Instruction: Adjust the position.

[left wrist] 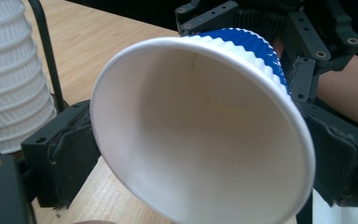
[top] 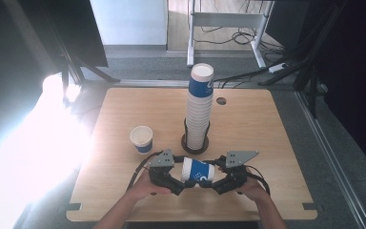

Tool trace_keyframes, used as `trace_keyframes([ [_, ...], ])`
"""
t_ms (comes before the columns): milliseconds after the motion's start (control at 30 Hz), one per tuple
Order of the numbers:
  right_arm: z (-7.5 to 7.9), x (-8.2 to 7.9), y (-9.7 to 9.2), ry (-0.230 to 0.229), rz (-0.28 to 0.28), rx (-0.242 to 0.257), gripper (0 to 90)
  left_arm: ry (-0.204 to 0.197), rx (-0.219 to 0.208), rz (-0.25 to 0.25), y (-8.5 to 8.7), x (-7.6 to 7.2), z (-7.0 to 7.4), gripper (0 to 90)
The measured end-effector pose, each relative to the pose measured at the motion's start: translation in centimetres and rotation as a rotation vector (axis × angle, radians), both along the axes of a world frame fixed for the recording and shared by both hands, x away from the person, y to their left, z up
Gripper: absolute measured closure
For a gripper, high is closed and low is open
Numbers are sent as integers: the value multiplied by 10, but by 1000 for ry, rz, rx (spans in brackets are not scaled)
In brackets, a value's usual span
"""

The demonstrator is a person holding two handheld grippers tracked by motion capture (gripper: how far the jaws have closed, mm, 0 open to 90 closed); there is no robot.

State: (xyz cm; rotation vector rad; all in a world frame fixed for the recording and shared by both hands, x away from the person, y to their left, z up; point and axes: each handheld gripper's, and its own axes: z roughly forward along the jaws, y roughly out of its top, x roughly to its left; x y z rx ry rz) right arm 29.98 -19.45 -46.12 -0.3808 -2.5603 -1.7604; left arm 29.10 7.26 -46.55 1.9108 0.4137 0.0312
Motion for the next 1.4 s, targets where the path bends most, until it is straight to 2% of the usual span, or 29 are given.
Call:
trace_keyframes([
  [67,-1,0,0,7,12,6,268,14,-14,-23,0,1,-1,64],
  [133,-1,0,0,8,29,13,268,13,-15,-24,0,2,-1,46],
  [200,0,0,0,7,16,7,268,13,-15,-24,0,2,-1,74],
  [500,-3,2,0,24,30,-2,270,-3,7,-34,1,1,-1,99],
  [800,-4,4,1,64,21,1,232,-14,-5,-42,2,0,1,129],
  [1400,-4,3,3,67,37,2,227,-29,-20,-70,9,-1,4,149],
])
